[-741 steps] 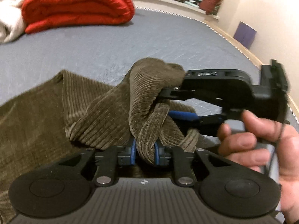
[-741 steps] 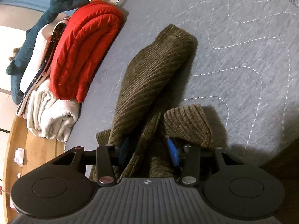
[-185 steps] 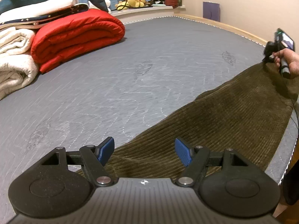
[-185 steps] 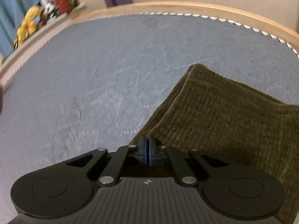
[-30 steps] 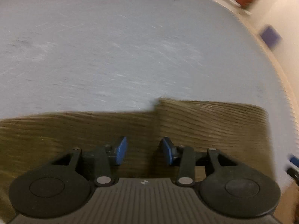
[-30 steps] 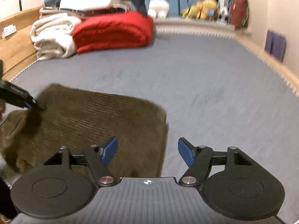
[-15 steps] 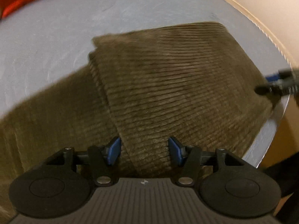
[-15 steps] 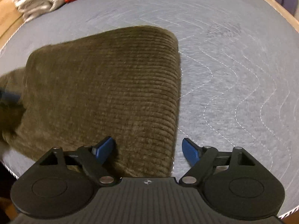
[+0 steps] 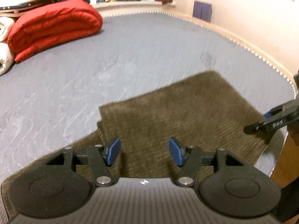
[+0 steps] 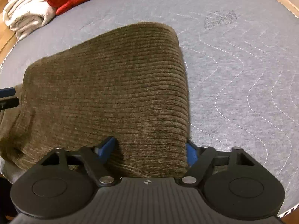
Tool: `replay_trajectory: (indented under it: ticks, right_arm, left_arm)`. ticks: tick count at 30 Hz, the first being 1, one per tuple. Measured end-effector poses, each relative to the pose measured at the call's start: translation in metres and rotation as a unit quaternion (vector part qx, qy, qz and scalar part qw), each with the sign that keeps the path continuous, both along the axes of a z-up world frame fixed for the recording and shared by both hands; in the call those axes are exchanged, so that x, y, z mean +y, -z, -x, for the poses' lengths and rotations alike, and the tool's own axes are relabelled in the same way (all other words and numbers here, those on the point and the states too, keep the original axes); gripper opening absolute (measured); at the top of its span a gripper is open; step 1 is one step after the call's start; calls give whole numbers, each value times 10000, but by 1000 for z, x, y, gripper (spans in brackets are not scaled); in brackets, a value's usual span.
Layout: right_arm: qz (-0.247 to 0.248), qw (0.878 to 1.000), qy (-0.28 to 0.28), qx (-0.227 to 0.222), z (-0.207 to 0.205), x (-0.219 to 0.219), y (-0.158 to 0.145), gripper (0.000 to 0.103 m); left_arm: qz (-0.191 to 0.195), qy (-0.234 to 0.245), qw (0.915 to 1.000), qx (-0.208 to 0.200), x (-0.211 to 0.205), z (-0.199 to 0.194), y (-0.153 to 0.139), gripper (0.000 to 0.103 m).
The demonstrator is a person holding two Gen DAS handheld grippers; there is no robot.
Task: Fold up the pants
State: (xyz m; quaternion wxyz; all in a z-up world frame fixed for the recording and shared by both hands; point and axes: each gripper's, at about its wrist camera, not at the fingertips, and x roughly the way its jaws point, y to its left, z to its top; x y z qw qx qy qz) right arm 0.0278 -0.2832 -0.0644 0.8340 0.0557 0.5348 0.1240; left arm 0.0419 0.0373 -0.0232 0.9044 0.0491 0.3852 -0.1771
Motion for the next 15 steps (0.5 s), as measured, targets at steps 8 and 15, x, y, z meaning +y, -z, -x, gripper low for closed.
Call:
replay_trajectory:
  ticks: [8, 15]
  right_arm:
    - [-40, 9964, -22, -841, 26, 13, -42, 21]
    - [421, 9482, -1701, -2651, 93, 106, -103, 19]
  left_arm:
    - [798, 70, 9968, -26, -3, -10, -30, 84]
    - [2259, 586, 9701, 669, 3, -16, -57, 102]
